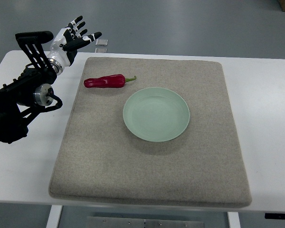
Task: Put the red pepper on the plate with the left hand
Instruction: 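Move the left hand down toward the red chili pepper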
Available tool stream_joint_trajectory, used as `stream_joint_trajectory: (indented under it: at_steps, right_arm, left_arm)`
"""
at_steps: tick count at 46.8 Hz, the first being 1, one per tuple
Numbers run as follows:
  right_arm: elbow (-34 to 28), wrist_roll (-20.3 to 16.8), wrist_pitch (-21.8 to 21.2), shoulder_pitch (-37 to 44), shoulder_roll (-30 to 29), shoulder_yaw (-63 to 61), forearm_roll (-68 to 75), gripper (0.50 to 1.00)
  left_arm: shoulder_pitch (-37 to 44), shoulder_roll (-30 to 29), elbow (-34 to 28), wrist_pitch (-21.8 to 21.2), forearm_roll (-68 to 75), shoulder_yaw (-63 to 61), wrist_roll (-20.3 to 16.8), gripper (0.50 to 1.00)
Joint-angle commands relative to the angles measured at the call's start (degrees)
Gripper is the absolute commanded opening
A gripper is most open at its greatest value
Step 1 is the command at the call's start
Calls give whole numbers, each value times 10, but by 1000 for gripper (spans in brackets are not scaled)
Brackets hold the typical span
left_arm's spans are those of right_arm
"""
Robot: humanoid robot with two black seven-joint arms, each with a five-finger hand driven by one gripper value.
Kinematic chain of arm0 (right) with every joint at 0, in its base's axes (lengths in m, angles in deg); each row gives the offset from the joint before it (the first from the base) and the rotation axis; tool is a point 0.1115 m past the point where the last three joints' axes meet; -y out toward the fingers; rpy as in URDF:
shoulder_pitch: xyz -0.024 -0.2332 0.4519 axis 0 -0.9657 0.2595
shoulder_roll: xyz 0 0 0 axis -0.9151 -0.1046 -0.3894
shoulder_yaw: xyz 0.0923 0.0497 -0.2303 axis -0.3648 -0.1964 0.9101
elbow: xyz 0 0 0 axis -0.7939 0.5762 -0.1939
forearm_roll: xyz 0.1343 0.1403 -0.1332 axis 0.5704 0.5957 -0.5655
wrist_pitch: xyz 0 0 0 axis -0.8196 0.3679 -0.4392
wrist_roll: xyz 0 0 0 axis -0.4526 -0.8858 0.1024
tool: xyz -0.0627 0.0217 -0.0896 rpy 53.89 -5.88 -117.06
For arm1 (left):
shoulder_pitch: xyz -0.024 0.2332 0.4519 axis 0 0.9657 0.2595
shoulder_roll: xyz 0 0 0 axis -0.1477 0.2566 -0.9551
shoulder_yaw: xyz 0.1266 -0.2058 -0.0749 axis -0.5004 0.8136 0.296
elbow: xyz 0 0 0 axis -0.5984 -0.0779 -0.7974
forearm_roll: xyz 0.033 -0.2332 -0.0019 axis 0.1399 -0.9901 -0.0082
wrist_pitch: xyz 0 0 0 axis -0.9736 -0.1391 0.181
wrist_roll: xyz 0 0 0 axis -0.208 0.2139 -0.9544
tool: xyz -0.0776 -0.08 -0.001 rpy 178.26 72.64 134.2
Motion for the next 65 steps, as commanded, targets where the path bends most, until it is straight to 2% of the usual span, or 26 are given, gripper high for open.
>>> stream_joint_trajectory:
  at_steps: [1, 12, 27, 35, 41, 48, 56, 65]
  right_arm:
    - [0, 0, 1, 0, 0, 0, 1, 928]
    - [0, 0, 0, 0, 0, 0, 0, 928]
    - [0, 0, 0, 0, 0, -1, 0, 928]
    - [0, 0, 0, 0, 0, -1, 0, 928]
    - [0, 0, 0, 0, 0, 0, 0, 928]
    - [0, 0, 0, 0, 0, 0, 0, 928]
    - [0, 0, 1, 0, 0, 0, 0, 928]
    - [0, 0, 1, 0, 0, 0, 1, 928]
  left_arm:
    - [1, 0, 2, 1, 75, 0, 0, 994]
    - [3, -2, 5, -1, 269, 0, 0, 996]
    - [-20, -12, 6, 5, 391, -89, -1, 992]
    - [-28, -12, 5, -7, 455, -135, -1, 984]
    - [-26, -12, 0, -34, 537, -138, 0, 975]
    - [-25, -12, 0, -46, 596, -138, 16, 943]
    - [-22, -12, -1, -53, 637, -138, 21, 930]
    - [-20, -12, -1, -53, 641, -139, 22, 868]
